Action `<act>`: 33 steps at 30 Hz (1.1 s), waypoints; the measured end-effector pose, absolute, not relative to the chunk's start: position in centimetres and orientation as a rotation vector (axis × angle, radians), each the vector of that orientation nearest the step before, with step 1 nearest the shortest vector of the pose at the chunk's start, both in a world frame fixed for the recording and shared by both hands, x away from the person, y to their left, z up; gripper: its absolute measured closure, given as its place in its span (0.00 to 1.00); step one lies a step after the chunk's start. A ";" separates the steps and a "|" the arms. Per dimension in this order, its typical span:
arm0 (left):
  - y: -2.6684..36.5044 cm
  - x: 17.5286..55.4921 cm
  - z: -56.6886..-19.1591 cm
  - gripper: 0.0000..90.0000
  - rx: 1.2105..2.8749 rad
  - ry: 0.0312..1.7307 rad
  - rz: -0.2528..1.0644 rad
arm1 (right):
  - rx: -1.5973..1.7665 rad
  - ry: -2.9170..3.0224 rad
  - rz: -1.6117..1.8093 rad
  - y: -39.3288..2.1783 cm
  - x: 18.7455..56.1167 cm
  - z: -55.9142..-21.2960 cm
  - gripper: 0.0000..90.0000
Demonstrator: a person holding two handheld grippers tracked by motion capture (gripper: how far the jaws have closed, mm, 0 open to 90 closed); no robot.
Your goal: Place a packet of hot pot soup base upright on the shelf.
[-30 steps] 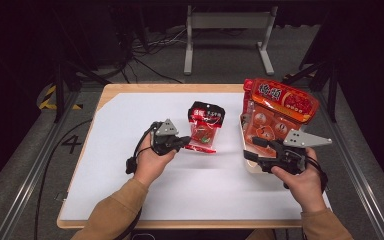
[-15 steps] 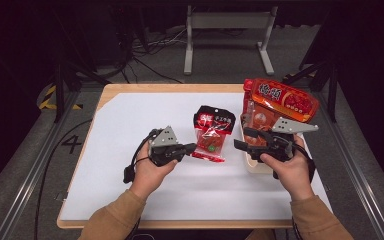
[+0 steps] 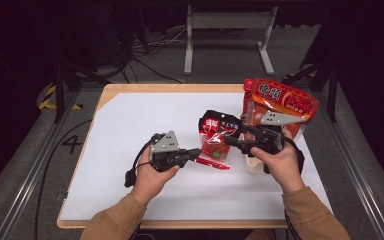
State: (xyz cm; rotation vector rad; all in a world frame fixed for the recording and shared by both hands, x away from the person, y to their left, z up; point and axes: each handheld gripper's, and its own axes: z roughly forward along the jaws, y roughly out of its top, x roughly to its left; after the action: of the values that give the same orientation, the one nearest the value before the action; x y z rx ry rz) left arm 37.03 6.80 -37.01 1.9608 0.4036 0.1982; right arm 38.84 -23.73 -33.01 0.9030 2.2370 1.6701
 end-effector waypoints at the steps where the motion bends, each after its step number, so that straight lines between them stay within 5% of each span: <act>1: 6.7 36.9 -37.0 1.00 1.959 0.399 0.192 | 0.901 2.242 1.673 -23.6 38.9 -33.0 0.43; 5: 6.4 36.7 -36.9 1.00 1.960 0.381 0.190 | 0.897 2.254 1.689 -23.2 38.9 -32.8 0.49; 18: 6.3 36.9 -37.5 1.00 1.965 0.399 0.173 | 0.804 2.336 1.658 -23.1 38.5 -31.8 0.97; 33: 5.9 37.2 -38.0 0.93 1.952 0.384 0.126 | 0.633 2.367 1.680 -23.6 38.3 -30.9 1.00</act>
State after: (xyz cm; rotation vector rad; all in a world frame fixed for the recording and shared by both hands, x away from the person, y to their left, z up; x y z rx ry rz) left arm 37.16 5.93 -38.01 1.9522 0.3838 0.1264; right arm 38.29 -23.61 -30.91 0.6327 2.3672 1.6805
